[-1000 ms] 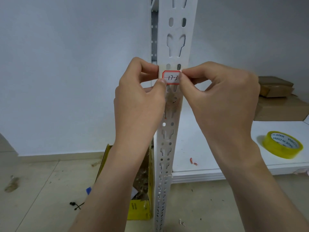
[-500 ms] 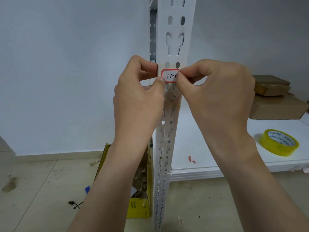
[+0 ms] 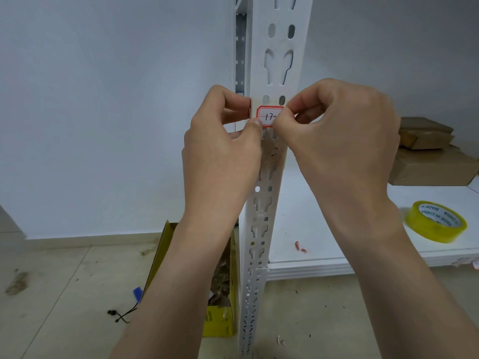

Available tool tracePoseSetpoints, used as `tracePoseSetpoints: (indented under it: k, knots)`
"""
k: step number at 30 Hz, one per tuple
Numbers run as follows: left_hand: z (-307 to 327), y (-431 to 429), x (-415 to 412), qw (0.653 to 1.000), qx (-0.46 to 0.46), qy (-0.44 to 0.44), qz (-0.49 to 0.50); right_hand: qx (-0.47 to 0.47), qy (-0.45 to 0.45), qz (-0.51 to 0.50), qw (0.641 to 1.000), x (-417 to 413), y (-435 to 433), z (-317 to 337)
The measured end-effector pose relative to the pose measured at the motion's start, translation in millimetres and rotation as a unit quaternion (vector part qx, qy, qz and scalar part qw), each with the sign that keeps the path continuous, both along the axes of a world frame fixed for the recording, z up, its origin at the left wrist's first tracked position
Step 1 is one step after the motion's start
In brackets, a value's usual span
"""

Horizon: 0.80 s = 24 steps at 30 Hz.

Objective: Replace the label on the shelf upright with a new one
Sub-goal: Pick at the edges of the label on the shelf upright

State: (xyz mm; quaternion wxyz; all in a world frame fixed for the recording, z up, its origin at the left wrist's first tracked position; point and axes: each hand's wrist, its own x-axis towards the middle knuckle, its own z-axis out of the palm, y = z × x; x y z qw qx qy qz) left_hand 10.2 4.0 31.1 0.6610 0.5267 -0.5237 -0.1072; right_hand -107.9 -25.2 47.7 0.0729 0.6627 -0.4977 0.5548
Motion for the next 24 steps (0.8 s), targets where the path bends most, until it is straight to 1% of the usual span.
tracePoseSetpoints:
  k: [13,20,24]
  knots:
    - [-0.8,-1.1,0.7,1.0,-0.004,0.005,0.0,0.018,-0.007,-0.025,0.999,6.0,1.3,1.8]
    - [0.4,0.6,-0.2,1.0,0.002,0.003,0.003,0.006,0.002,-0.015,1.0,4.1,-0.5,-0.1]
    - [1.4,1.7,-0.8,1.0,0.008,0.003,0.002,-0.013,-0.002,0.008,1.0,-2.8,5.1,-7.0]
